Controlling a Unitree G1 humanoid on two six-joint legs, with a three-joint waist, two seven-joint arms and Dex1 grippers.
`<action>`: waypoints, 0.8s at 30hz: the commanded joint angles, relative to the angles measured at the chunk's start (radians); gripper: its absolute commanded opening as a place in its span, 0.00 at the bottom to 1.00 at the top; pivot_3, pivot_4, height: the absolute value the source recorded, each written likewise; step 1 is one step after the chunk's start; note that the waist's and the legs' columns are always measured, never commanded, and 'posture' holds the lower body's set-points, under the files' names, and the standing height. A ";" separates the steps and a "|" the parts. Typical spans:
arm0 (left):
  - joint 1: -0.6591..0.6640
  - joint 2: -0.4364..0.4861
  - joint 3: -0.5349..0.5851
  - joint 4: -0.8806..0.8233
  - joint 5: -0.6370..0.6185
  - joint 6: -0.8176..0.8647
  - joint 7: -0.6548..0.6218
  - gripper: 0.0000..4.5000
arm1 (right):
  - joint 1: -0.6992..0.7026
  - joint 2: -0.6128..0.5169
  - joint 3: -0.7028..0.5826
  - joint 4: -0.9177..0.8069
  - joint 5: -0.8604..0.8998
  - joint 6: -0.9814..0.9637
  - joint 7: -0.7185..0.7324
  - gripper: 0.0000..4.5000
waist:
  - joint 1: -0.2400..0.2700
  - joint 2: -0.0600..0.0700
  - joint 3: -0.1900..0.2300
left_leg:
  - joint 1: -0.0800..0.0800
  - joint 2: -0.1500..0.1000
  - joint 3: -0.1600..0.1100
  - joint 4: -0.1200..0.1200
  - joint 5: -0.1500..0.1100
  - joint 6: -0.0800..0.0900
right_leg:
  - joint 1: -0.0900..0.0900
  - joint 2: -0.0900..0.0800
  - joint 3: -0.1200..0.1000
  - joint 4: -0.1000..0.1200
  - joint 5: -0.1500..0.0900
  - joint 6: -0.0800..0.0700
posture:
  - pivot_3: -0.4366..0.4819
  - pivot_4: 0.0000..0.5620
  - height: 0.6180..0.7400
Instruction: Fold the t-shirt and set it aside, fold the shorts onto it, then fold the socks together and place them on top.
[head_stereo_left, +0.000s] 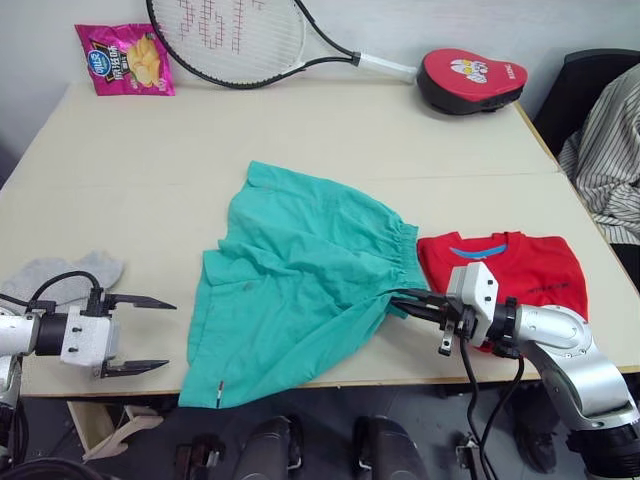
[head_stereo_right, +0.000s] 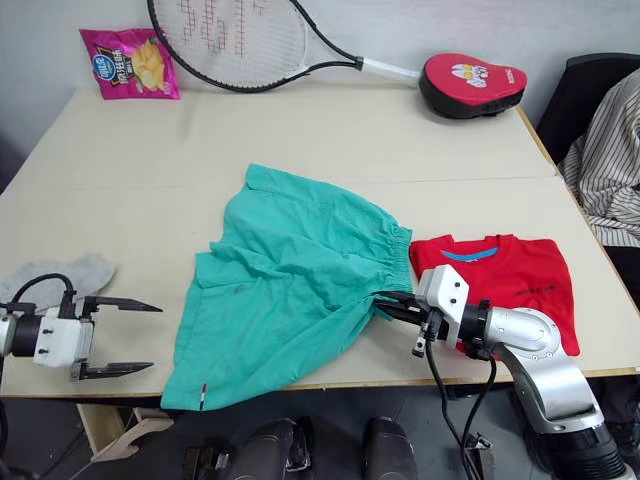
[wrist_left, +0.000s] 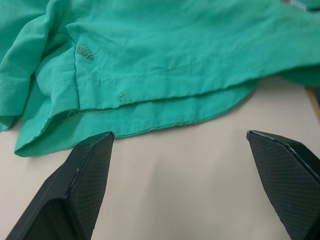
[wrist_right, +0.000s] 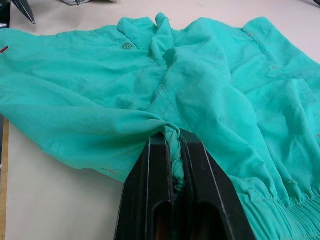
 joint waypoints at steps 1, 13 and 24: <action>-0.050 -0.033 -0.043 0.069 0.049 -0.144 0.036 0.99 | 0.004 -0.003 -0.024 -0.035 0.023 -0.015 0.014 0.00 | -0.001 0.000 0.000 | 0.000 0.000 0.000 0.000 0.000 0.000 | 0.000 0.000 -0.001 0.000 0.000 0.000 | 0.48 0.27 1.00; -0.054 -0.095 -0.218 0.012 0.004 -0.227 0.048 0.99 | 0.029 0.013 -0.024 -0.004 0.006 -0.068 0.020 0.00 | 0.000 0.001 -0.001 | 0.003 -0.001 0.001 0.002 -0.001 0.003 | 0.005 -0.002 -0.002 0.000 0.002 0.003 | 0.48 0.27 1.00; -0.015 -0.128 -0.288 -0.118 -0.026 -0.146 0.106 0.86 | 0.037 0.037 -0.012 0.016 -0.016 -0.094 0.013 0.00 | -0.003 0.001 -0.001 | 0.003 -0.002 0.001 0.003 -0.001 0.004 | 0.006 -0.001 -0.002 0.000 0.002 0.004 | 0.48 0.27 1.00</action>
